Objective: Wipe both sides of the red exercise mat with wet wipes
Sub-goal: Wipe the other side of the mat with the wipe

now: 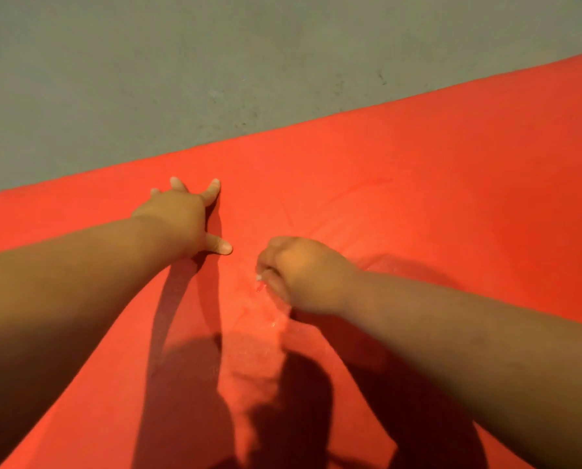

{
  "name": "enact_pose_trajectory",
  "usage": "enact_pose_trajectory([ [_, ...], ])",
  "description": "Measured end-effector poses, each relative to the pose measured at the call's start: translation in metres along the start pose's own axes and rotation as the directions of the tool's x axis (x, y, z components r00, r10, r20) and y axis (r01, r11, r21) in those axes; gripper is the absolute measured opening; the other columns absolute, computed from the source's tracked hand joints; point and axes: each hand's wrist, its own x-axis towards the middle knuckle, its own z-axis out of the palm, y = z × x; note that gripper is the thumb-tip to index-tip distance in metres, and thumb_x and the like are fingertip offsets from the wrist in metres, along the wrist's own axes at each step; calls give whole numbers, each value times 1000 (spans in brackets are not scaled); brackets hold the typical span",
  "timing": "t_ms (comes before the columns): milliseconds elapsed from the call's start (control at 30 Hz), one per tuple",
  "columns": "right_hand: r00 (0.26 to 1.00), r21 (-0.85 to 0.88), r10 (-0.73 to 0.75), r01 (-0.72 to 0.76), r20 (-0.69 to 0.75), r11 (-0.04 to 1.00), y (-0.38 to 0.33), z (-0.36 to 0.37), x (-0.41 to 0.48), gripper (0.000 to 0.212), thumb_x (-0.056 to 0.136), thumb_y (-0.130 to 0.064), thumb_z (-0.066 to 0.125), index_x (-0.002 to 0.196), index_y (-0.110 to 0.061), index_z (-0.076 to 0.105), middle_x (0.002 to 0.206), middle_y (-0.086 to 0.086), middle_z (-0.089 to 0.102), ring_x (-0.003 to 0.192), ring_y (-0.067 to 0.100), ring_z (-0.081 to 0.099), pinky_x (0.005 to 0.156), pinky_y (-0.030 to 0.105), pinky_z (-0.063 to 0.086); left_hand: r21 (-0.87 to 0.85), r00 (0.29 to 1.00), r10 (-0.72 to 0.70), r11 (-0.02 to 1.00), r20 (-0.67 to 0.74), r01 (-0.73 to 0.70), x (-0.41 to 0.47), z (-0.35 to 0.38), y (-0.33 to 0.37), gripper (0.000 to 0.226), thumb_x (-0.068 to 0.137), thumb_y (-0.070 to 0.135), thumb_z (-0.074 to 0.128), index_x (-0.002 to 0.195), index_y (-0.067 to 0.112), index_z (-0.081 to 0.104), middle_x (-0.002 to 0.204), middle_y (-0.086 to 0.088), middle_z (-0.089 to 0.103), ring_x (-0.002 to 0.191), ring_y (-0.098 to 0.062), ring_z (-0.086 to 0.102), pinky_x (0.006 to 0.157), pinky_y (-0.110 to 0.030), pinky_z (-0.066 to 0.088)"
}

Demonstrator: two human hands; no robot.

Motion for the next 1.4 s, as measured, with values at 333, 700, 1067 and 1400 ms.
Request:
enact_pose_trajectory([
  [333,842,-44,436,-472,-318,880,45,-28,39,19,87,-8,54,101,-7,66,105,15,65,99,32,62,81,31,46,-51,1000,20,999,1,-20,2,-1,-5,123,61,70,72,151,39,-6,156,-29,-2,134,-57,23,107,-51,32],
  [700,633,28,682,-725,-365,688,120,-87,54,24,89,-20,60,102,-1,68,108,22,67,104,35,61,86,35,46,-96,999,18,995,38,-14,5,-2,-4,125,62,67,73,149,40,-13,156,-27,-10,136,-60,10,110,-54,26],
  [1067,688,38,607,-648,-397,760,129,-84,82,20,91,-16,56,101,-3,68,108,20,66,103,35,60,84,34,44,-110,1000,9,994,26,-6,9,-1,-5,126,59,68,75,148,43,-10,157,-24,-9,136,-59,11,108,-55,29],
  [1400,987,-116,36,-55,-156,992,37,-41,112,20,91,-19,53,102,-10,67,106,12,64,100,29,58,84,33,40,-121,999,16,993,31,-12,10,-1,-5,126,59,67,75,148,44,-11,156,-24,-11,137,-59,9,107,-56,31],
])
